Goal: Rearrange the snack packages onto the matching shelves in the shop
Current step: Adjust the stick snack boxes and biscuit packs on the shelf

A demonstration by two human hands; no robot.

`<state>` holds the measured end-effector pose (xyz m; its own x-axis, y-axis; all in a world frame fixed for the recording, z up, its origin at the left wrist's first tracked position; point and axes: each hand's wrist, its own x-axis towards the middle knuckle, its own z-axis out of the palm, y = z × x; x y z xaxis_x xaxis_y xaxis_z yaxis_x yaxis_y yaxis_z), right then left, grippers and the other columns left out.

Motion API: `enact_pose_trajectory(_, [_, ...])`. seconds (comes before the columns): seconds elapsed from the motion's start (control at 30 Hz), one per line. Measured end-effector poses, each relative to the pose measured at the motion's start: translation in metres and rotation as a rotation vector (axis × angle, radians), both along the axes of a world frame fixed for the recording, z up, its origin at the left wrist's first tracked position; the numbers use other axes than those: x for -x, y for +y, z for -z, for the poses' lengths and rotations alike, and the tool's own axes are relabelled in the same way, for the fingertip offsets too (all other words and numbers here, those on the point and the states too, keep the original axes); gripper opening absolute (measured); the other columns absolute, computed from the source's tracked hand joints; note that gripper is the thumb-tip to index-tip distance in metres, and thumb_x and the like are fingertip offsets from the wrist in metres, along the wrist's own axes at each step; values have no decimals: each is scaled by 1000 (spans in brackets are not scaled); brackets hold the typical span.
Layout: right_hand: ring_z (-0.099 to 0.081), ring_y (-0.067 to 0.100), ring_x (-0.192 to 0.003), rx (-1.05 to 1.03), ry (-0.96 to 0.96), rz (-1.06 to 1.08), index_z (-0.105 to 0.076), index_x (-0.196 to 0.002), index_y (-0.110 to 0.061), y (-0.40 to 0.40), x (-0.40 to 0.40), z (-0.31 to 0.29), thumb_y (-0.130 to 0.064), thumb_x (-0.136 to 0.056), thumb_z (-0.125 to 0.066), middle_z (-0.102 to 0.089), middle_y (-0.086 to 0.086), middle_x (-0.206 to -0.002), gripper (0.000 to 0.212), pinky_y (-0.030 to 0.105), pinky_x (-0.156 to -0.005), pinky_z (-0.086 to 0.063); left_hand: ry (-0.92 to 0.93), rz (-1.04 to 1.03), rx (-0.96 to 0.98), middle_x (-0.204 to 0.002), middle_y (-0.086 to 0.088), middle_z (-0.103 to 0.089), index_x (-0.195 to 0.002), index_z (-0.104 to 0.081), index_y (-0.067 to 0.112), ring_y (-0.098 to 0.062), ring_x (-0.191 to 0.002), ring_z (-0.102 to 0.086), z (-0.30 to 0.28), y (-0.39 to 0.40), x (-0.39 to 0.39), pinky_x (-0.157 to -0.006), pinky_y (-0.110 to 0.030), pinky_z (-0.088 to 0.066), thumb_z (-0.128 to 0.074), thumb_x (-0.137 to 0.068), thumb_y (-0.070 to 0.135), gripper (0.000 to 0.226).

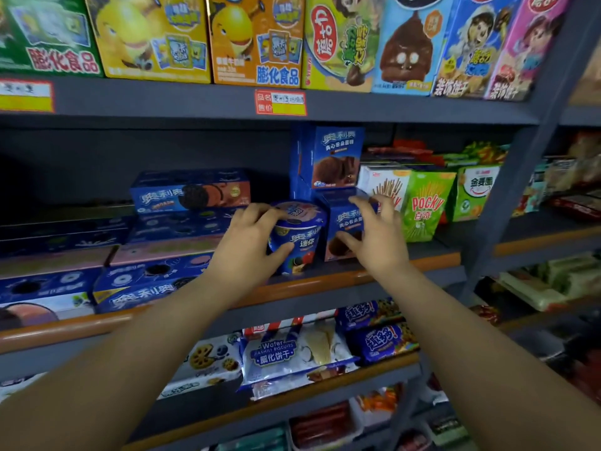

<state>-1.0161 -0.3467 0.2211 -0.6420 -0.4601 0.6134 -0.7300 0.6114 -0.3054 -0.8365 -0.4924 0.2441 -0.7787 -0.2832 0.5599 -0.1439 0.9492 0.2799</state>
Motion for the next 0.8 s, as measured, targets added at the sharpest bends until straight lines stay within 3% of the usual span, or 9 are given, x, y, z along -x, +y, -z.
enact_pose_trajectory(0.17, [-30, 27, -134, 29, -79, -102, -35, -144, -30, 15, 0, 0, -40, -84, -68, -24, 4, -149, 70, 40, -108, -36, 56, -5, 24, -122, -12, -52, -121, -56, 10, -33, -113, -47, 3, 3, -1, -96, -48, -42, -66, -81, 31, 46])
enact_pose_trajectory(0.33, [-28, 24, -136, 150, -114, -30, -30, -147, -22, 52, 12, -7, -33, -88, -63, -27, 6, -146, 68, 35, -108, -33, 96, 70, 99, -121, -12, -52, -122, -54, 8, -32, -110, -49, -11, 18, 10, -95, -45, -42, -66, -81, 26, 46])
enact_pose_trajectory(0.57, [-20, 28, -142, 409, -439, 107, 8, -152, -15, 70, 79, -15, -33, -82, -72, -8, 15, -157, 108, 37, -111, -28, 52, 114, 140, -129, -11, -46, -131, -46, 10, -31, -119, -46, -23, 78, 76, -95, -44, -46, -67, -82, 25, 56])
enact_pose_trajectory(0.7, [-9, 24, -147, 505, -575, -11, 12, -151, -16, 65, 115, -2, -37, -79, -73, -1, 10, -161, 114, 35, -114, -20, -93, -84, 179, -143, -13, -31, -144, -25, 13, -32, -132, -31, -20, 97, 132, -108, -42, -30, -61, -84, 41, 75])
enact_pose_trajectory(0.8, [-1, 22, -148, 513, -609, -108, 8, -152, -13, 60, 136, 1, -35, -78, -75, -1, 7, -161, 114, 32, -116, -10, -174, -219, 257, -155, -16, -9, -150, -7, 14, -32, -144, -7, -18, 102, 163, -117, -44, -10, -54, -87, 47, 86])
